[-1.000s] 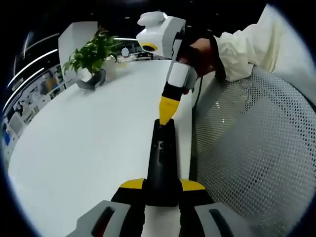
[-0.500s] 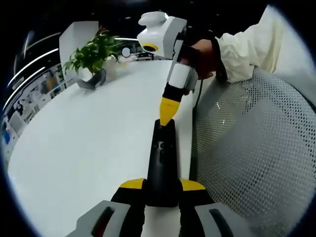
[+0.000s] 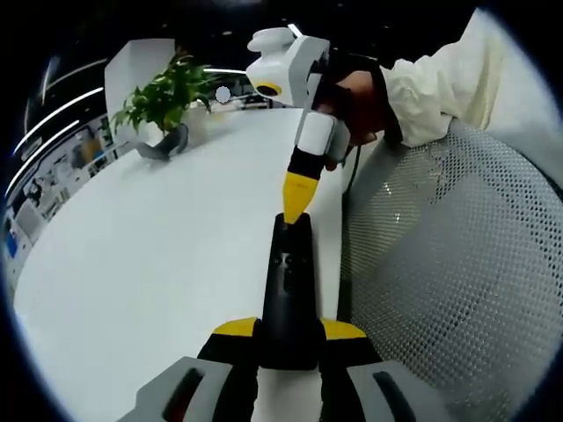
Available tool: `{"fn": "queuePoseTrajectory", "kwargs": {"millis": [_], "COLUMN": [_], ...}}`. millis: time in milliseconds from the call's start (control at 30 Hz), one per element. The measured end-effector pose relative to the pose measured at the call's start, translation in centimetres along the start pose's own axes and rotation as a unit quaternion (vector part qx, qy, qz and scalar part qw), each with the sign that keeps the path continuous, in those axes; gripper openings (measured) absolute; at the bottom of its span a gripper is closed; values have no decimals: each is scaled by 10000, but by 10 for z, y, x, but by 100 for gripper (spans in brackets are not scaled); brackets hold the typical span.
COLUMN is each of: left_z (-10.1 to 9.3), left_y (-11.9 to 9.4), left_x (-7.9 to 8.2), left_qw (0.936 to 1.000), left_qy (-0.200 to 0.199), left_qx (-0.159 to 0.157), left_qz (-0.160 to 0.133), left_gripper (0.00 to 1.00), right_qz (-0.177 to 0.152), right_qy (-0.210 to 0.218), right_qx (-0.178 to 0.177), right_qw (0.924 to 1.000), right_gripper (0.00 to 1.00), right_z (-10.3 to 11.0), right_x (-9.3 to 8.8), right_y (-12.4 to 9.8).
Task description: Press the specified remote control buttons in sequence, fully releasing each button before pressing the next.
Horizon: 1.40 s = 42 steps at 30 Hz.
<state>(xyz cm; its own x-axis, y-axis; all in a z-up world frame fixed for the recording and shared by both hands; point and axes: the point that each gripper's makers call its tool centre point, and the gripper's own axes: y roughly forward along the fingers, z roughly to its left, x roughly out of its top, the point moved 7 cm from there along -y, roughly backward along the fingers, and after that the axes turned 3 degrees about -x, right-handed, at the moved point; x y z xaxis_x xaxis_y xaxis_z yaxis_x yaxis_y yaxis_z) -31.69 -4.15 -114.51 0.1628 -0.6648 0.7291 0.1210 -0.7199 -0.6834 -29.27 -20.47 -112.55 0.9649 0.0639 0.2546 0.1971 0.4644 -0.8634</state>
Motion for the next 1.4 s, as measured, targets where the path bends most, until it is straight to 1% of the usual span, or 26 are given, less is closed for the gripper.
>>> {"fn": "queuePoseTrajectory", "kwargs": {"millis": [67,133,300,367,433,533,600,833,1000,1100,1233,1400], "left_z": [0,0,0,0,0,0,0,0,0,0,-1,-1], "left_y": [0,0,0,0,0,0,0,1,1,1,1,1], "left_x": [0,0,0,0,0,0,0,0,0,0,1,1], "left_qw": [10000,10000,10000,10000,10000,10000,10000,10000,10000,10000,10000,10000], "left_qy": [2,2,8,4,4,1,-11,-18,-14,40,-57,-41], "left_qx": [4,6,21,21,25,28,27,26,34,31,5,2], "left_qz": [2,10,15,16,17,15,14,14,16,-1,20,17], "left_gripper": [25,25,25,25,25,25,25,25,25,25,25,25], "right_qz": [-16,-41,-90,-82,-50,-28,-26,-43,-44,-43,-52,-73], "right_qy": [-29,8,57,101,118,-1,-30,126,63,114,-33,-186], "right_qx": [-20,34,239,379,430,309,317,364,370,395,264,144], "right_qw": [10000,10000,9997,9992,9990,9995,9995,9992,9993,9991,9996,9997], "right_gripper": [0,0,0,0,0,0,0,0,0,0,0,0], "right_z": [0,-1,2,4,6,6,5,4,5,4,3,1], "right_x": [0,0,1,0,-1,-3,-2,-2,-2,-3,-2,-1], "right_y": [0,1,1,1,3,6,6,6,6,6,5,6]}}
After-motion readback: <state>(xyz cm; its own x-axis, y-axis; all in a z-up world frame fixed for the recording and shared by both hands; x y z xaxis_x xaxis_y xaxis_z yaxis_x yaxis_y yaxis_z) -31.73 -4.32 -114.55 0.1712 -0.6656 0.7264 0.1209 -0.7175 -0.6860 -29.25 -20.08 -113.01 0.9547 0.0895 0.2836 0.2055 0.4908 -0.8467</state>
